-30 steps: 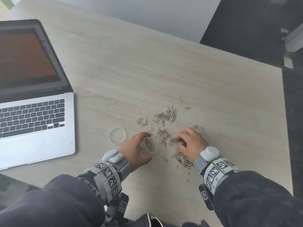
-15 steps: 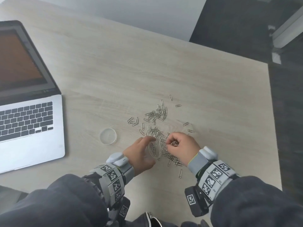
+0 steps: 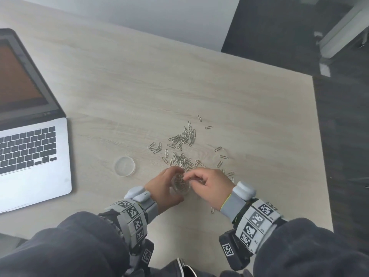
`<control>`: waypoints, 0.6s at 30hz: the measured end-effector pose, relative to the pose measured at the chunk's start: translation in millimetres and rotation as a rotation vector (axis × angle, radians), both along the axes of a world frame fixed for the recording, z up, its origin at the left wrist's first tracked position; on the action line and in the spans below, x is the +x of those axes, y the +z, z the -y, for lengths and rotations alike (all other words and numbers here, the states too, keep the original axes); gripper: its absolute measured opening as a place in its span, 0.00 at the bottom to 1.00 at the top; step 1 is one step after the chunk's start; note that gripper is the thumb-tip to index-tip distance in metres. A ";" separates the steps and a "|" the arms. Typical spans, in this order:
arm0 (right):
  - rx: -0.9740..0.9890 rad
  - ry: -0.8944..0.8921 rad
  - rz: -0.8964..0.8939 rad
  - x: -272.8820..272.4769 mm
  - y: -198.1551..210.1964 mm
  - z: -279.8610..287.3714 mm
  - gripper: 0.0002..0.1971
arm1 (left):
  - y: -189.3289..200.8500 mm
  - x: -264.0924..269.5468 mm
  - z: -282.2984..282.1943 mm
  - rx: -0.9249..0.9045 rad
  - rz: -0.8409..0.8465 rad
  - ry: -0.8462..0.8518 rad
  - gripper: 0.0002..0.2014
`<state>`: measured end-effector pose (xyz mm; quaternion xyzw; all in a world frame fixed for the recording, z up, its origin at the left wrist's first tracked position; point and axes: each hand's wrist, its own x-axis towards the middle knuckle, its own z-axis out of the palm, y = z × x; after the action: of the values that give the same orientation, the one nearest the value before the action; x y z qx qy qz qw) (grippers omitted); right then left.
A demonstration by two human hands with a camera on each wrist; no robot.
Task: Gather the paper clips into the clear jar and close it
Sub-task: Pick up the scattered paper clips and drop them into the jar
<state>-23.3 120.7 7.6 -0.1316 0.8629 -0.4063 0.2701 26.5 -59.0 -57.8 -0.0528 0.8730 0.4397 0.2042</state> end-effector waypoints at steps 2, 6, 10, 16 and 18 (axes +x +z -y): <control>0.021 -0.103 -0.070 -6.8 -3.1 -13.8 0.11 | -2.3 0.8 1.3 -0.012 -0.009 -0.008 0.34; 0.308 -0.226 -0.197 -22.2 -29.1 -56.3 0.15 | -1.6 0.3 2.3 -0.029 -0.027 -0.018 0.34; 0.540 -0.198 -0.103 -13.6 -39.4 -83.7 0.36 | -1.9 0.1 -0.6 -0.025 -0.031 -0.021 0.34; 0.482 -0.084 -0.144 8.9 -46.1 -81.2 0.40 | -3.4 0.0 -3.8 -0.036 -0.053 -0.024 0.36; 0.471 -0.056 -0.148 8.9 -47.3 -73.8 0.33 | -2.5 0.0 -5.7 -0.050 -0.059 -0.021 0.36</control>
<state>-14.4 194.5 -39.7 -0.0706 0.9546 -0.1905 0.2178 26.5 -53.2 -60.3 -0.0357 0.8898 0.4171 0.1814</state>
